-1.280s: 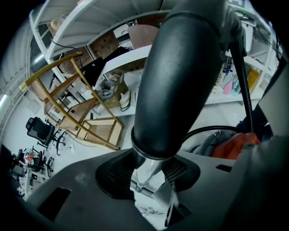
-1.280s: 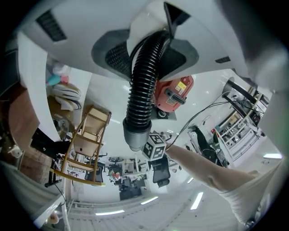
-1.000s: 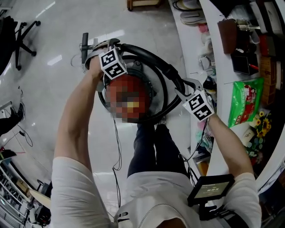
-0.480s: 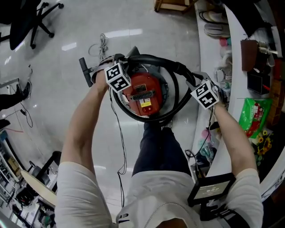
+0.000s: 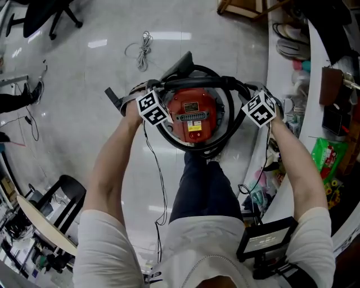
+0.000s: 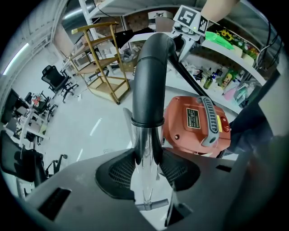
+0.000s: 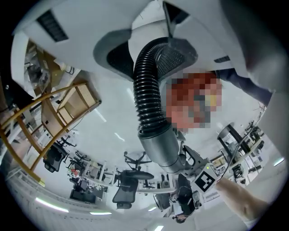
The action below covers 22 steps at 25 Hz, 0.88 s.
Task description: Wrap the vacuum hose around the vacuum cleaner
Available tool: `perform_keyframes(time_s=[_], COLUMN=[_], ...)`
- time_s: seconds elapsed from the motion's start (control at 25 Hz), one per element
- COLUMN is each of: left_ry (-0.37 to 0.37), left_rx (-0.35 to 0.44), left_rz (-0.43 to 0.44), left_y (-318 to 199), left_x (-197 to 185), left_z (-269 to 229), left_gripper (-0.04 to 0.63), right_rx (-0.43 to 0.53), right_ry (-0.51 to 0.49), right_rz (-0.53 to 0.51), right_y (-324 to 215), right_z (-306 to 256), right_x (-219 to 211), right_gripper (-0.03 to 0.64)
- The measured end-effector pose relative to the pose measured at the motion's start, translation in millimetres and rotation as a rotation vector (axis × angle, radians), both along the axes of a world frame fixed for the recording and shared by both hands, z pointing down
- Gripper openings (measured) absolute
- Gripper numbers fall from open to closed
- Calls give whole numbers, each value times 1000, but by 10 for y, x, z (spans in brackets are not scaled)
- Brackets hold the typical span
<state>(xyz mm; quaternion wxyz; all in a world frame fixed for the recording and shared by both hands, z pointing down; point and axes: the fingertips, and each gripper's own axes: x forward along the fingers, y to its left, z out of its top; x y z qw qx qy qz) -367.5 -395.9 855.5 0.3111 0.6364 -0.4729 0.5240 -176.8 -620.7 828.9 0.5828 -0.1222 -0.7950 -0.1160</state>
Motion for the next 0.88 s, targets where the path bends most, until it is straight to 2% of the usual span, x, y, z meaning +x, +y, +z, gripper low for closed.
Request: perform_keyframes(time_s=[0.4,0.88], left_ry=[58,107], left_rx=[-50,-112], left_rz=[-118,-166], left_y=[607,1007], left_x=[53,194], left_z=[327,750], left_gripper=[166,149], right_rx=[-2,10], right_ry=[13,56], right_rz=[-104,-163], right_y=[215,335], right_z=[221,621], right_x=[-448,-786], right_gripper=[163,161])
